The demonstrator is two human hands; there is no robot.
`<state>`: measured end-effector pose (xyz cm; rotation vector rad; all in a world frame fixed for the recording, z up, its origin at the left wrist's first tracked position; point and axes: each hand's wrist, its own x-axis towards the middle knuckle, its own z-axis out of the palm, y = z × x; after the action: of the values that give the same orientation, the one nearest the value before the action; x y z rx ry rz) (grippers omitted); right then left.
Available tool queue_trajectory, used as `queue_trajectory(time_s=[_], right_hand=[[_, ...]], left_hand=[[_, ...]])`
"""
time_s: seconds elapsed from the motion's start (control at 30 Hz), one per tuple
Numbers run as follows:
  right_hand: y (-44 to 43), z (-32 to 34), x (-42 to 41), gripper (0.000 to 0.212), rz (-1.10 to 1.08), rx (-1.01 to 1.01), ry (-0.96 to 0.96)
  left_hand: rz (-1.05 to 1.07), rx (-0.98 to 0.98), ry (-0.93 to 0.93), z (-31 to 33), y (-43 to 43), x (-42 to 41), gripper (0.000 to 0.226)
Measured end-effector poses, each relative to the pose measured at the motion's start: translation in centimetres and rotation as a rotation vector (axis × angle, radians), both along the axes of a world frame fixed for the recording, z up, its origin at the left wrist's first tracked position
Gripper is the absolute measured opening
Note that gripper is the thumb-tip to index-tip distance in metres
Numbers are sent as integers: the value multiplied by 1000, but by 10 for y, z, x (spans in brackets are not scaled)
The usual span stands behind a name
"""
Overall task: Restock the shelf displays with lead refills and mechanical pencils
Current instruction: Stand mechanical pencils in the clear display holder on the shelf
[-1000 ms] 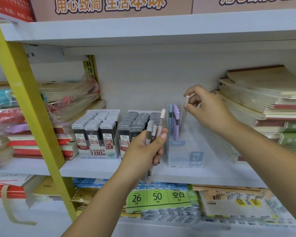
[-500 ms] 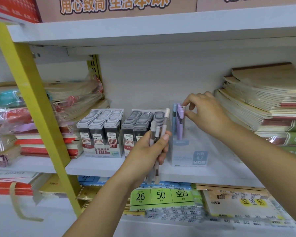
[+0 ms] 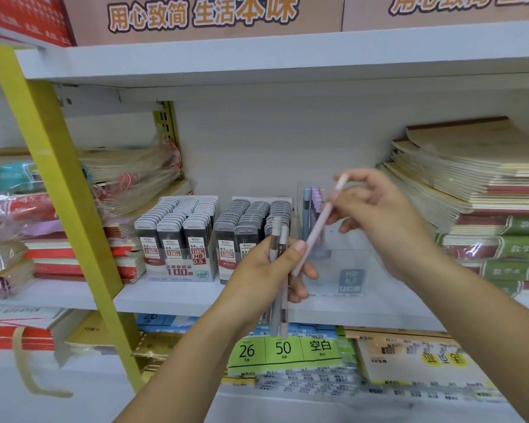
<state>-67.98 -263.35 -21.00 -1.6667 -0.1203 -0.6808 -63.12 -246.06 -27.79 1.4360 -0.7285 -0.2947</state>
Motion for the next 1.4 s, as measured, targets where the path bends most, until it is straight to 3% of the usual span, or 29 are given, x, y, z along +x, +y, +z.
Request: queue_trajectory(time_s=[0.07, 0.17, 0.27, 0.4, 0.47, 0.6, 0.93, 1.4], right_hand=[[-12, 9, 1, 21, -88, 9, -124], [-26, 20, 4, 26, -159, -139, -242], [-34, 20, 14, 26, -225, -365, -195], [-41, 5, 29, 22, -255, -580, -88], [-42, -3, 35, 22, -265, -660, -68], [-42, -12, 41, 24, -269, -780, -37], [-37, -10, 43, 35, -314, -841, -79], [-34, -14, 46, 26, -399, -900, -130]], left_hand=[[22, 14, 11, -2, 3, 1, 24], [12, -13, 97, -3, 5, 4, 31], [7, 4, 123, -4, 5, 6, 31], [-54, -7, 199, -1, 3, 9, 7], [-69, -11, 195, -1, 3, 8, 17], [-97, -12, 120, -5, 5, 6, 11], [-28, -27, 70, -4, 8, 6, 16], [46, 30, 25, -8, 1, 9, 23]])
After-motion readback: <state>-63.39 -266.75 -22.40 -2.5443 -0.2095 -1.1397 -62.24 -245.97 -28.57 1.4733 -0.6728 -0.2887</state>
